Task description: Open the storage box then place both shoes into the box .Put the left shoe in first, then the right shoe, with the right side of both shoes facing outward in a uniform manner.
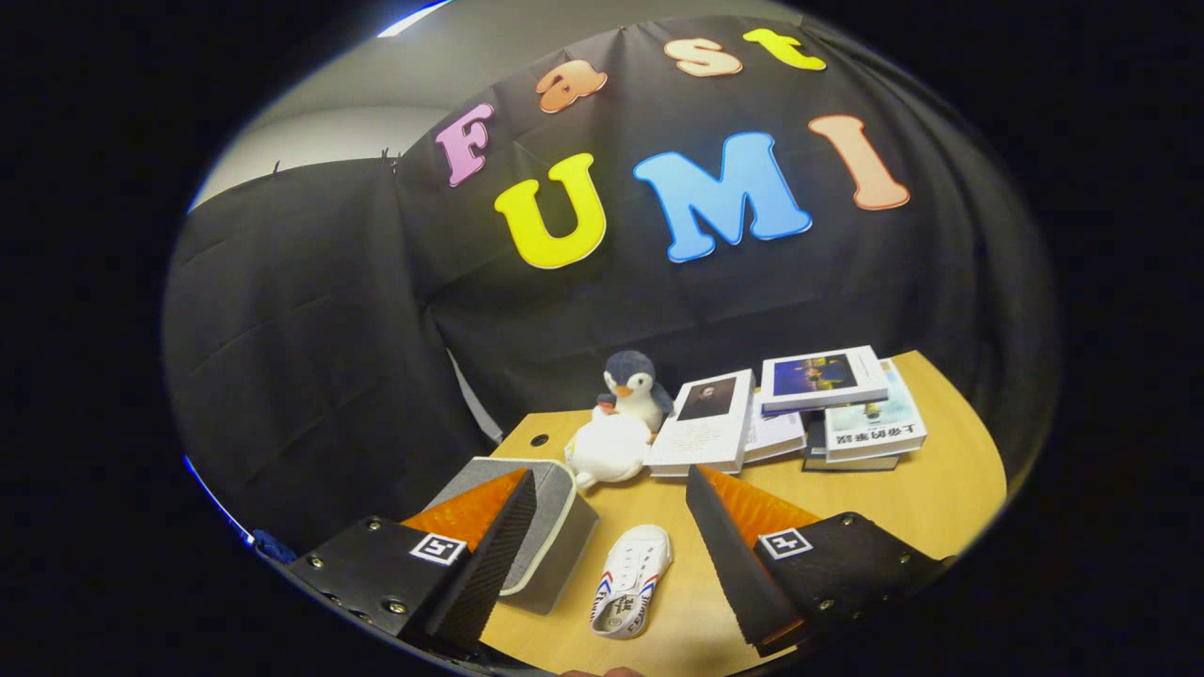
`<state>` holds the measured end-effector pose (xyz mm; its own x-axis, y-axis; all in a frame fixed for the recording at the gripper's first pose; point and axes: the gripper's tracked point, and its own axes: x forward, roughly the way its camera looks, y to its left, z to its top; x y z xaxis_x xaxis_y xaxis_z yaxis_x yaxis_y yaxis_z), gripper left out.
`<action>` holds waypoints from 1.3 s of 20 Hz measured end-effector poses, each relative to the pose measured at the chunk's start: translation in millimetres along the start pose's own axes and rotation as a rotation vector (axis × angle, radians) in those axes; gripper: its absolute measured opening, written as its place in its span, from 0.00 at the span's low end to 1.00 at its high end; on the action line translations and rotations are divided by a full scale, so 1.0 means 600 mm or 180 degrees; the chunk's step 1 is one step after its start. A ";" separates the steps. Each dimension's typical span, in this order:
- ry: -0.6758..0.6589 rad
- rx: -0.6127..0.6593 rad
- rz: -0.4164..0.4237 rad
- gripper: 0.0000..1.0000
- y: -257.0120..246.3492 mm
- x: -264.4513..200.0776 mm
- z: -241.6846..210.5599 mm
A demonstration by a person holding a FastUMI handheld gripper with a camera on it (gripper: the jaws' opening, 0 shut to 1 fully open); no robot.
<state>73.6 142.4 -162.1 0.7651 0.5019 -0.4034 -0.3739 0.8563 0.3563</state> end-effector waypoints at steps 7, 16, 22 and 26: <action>0.0588 0.0298 0.0510 0.97 0.049 0.074 -0.090; 0.1214 0.0983 0.0845 0.97 0.094 0.157 -0.195; 0.1370 0.1318 0.1002 0.97 0.112 0.206 -0.238; 0.1462 0.1437 0.1052 0.97 0.117 0.225 -0.269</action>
<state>65.9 290.2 -327.6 0.3147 0.8114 -0.4926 -0.2185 0.5670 0.7942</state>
